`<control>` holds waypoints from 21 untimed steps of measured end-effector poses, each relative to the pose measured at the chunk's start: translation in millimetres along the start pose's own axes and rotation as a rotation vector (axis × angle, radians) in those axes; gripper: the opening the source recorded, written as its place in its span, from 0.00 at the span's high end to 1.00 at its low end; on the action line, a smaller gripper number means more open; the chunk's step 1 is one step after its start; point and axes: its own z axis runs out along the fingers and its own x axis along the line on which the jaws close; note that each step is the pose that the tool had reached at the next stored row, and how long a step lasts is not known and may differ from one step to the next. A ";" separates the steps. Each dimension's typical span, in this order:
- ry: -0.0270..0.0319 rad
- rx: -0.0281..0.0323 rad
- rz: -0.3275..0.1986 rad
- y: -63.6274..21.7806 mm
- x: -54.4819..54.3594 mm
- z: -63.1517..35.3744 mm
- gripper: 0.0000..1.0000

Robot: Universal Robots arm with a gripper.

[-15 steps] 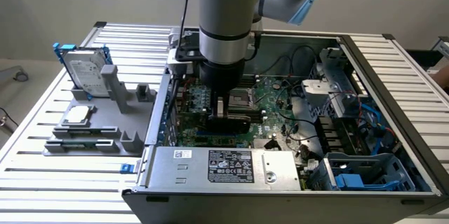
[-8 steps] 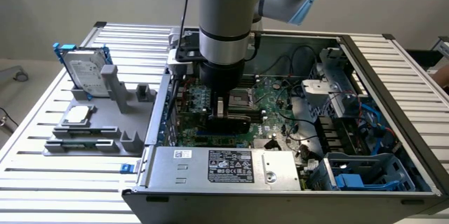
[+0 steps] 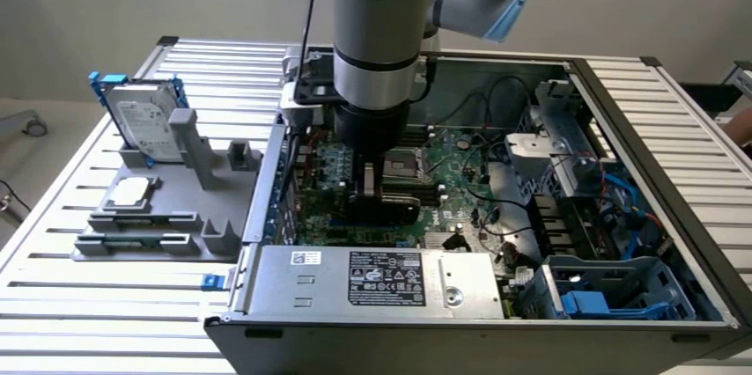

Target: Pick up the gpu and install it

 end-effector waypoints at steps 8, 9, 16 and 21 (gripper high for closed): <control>-0.0059 0.0000 0.000 0.4 0.0 -18.4 0.54; -0.0064 -0.0002 0.000 0.5 0.0 -21.2 0.54; -0.0141 -0.0020 -0.001 1.8 -0.1 -36.7 0.62; -0.0176 -0.0025 -0.001 3.0 -0.1 -43.5 0.86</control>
